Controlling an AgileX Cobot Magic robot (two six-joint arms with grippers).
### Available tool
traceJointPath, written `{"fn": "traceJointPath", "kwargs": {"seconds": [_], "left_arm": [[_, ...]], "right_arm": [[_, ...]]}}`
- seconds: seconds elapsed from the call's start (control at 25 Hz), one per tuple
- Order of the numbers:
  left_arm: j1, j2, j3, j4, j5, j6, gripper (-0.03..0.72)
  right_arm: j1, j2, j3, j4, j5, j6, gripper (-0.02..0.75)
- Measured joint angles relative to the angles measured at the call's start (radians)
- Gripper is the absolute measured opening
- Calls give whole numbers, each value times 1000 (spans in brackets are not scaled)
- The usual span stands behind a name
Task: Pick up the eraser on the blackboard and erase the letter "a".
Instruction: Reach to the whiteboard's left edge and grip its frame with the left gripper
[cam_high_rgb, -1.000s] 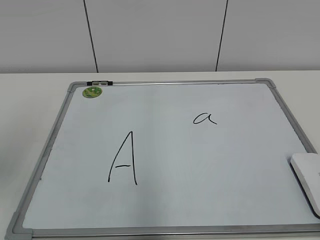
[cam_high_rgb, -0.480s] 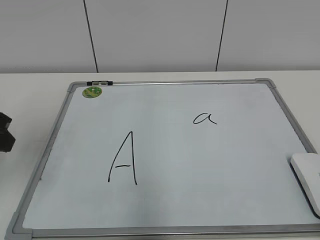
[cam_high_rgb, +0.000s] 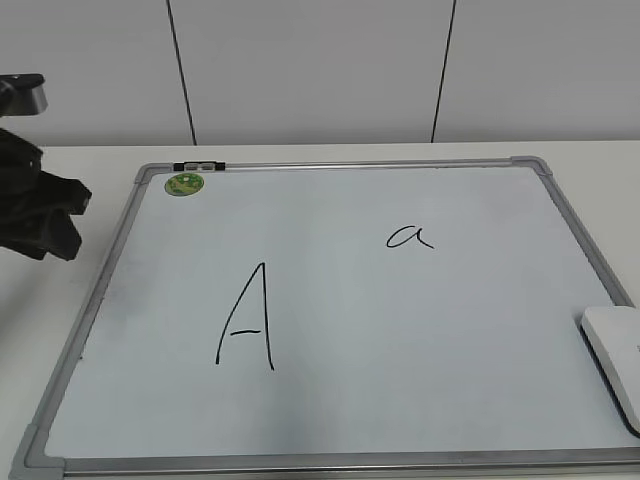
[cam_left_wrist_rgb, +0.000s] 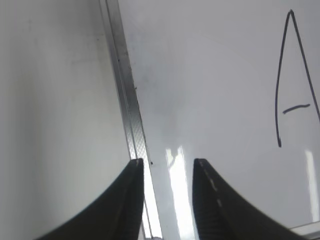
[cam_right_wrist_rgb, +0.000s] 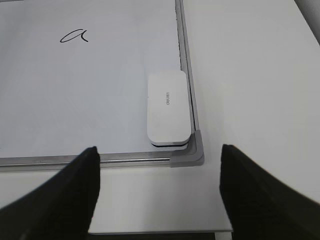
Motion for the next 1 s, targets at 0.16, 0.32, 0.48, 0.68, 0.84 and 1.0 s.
{"fn": "traceJointPath", "kwargs": {"seconds": [0.16, 0.32, 0.48, 0.68, 0.84, 1.0], "left_arm": [[0, 94, -51, 50, -5, -55, 242], [0, 172, -81, 109, -5, -87, 243], [0, 242, -130, 132, 11, -115, 243], [0, 323, -213, 139, 52, -130, 243], [7, 378, -270, 144, 87, -141, 243], [29, 418, -312, 150, 112, -149, 243]], "right_arm": [[0, 0, 0, 0, 0, 0, 555], [0, 0, 0, 0, 0, 0, 555], [0, 0, 0, 0, 0, 0, 555], [0, 0, 0, 0, 0, 0, 555], [0, 0, 0, 0, 0, 0, 555], [0, 0, 0, 1, 0, 0, 555]]}}
